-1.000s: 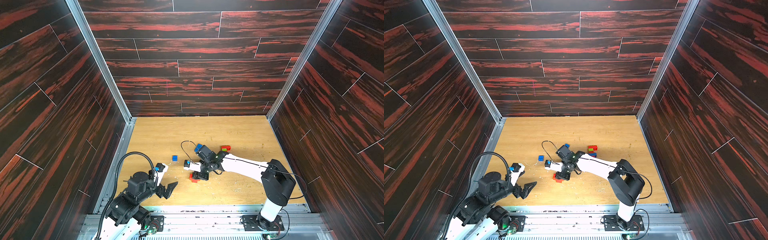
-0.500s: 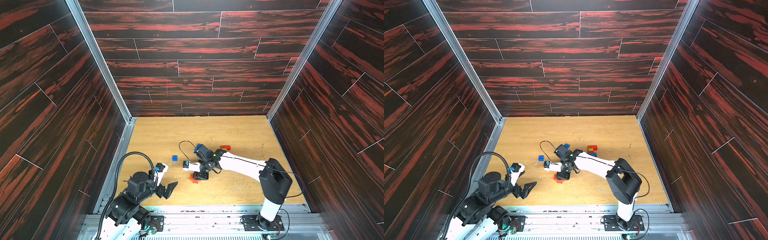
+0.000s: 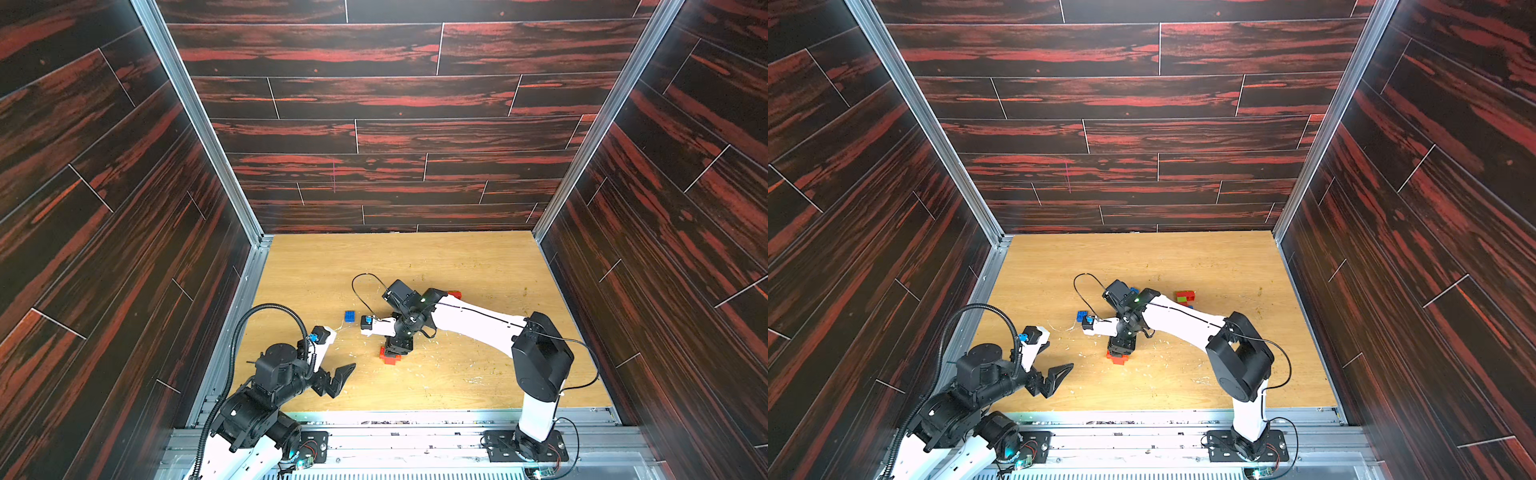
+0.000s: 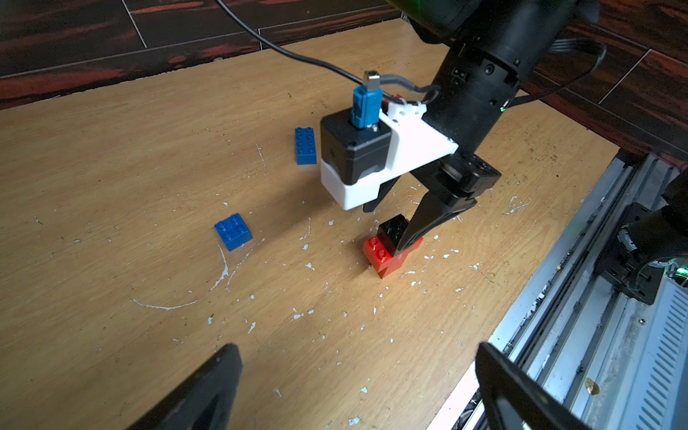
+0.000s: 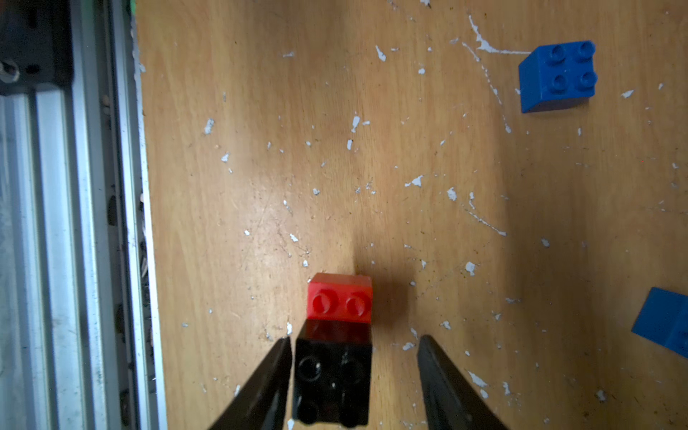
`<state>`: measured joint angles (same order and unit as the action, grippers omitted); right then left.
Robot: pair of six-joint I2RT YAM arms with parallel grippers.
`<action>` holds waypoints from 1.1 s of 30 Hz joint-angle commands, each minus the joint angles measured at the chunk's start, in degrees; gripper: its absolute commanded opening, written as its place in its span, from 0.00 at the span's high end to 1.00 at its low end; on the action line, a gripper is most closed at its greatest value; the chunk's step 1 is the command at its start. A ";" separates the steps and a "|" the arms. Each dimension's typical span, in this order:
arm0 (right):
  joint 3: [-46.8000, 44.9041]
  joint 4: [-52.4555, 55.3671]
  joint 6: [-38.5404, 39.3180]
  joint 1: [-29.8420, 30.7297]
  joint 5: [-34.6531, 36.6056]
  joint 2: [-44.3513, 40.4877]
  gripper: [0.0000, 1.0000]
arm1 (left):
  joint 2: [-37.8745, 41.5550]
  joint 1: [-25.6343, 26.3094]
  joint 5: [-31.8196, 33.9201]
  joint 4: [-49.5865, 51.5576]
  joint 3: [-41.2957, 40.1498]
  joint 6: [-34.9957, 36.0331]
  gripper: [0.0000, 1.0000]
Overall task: Assemble the letter f with lego
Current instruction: Assemble the lego brick with the lego brick, then pick up the lego brick from the center of the board.
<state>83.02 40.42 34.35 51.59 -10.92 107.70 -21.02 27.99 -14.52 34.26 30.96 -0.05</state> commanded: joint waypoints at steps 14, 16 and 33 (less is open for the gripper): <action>23.36 5.47 2.13 -2.26 -4.88 14.01 0.38 | 0.12 0.18 0.62 -0.22 -0.29 -0.12 0.00; 27.99 5.76 1.94 -3.00 -4.92 18.03 0.38 | 0.14 0.31 0.43 -0.16 -0.28 -0.03 0.00; 50.51 6.05 -0.53 -3.69 -5.56 37.26 0.37 | -0.15 0.40 0.45 -0.29 -0.37 -0.04 0.00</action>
<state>131.63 45.32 34.79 47.62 -15.11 143.09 -21.02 28.21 -14.35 34.26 30.96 -0.03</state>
